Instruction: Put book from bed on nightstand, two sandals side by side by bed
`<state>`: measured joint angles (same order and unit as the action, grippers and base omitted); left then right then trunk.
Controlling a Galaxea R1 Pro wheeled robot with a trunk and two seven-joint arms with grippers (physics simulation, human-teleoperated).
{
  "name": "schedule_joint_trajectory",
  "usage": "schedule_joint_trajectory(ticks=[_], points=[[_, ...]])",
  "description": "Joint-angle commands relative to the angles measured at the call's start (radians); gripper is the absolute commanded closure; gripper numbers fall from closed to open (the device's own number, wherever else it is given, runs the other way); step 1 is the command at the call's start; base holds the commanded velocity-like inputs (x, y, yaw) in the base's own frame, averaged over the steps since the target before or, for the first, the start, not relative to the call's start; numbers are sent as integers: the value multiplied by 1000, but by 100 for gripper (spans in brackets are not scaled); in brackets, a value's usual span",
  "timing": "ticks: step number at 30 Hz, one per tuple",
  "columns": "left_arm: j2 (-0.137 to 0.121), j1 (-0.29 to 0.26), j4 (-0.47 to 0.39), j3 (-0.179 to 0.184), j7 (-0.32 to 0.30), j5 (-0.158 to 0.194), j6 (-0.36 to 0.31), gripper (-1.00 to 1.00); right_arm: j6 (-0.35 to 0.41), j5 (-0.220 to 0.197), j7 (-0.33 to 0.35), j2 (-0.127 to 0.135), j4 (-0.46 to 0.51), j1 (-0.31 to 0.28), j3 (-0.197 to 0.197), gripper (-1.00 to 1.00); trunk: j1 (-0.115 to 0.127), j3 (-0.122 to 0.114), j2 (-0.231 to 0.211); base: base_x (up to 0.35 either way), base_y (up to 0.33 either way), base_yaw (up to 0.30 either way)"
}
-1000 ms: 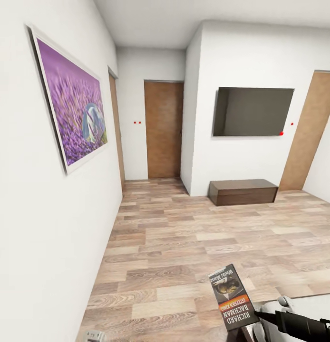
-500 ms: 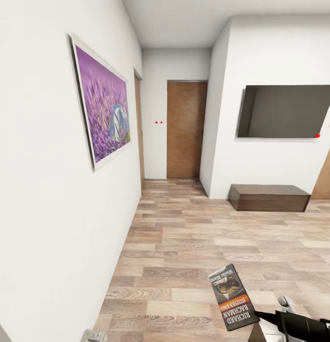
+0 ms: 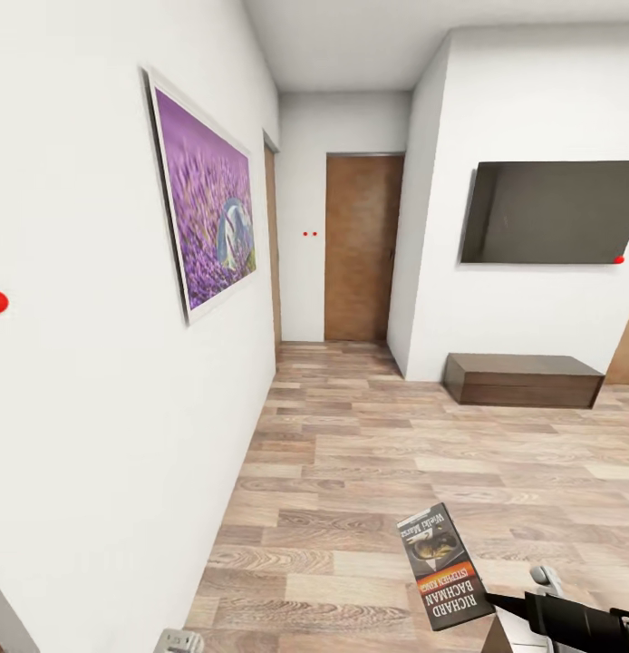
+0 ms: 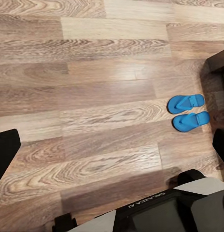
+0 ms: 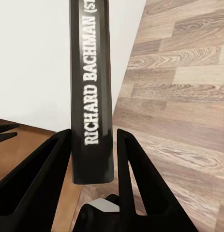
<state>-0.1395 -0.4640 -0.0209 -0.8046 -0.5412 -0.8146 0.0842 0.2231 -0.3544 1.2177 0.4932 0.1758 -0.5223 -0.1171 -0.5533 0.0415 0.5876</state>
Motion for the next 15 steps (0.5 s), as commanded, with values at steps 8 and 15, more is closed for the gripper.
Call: schedule_joint_trajectory(ticks=[8,15], points=[[0,-1,1,-6,-2,-11,5,-100,9,-11,2,1,1,-1,-7,100,0,2,2,0,0,230],[0,-1,0,-6,-2,-11,5,-100,10,-11,2,1,1,-1,-7,100,0,2,2,0,0,261]])
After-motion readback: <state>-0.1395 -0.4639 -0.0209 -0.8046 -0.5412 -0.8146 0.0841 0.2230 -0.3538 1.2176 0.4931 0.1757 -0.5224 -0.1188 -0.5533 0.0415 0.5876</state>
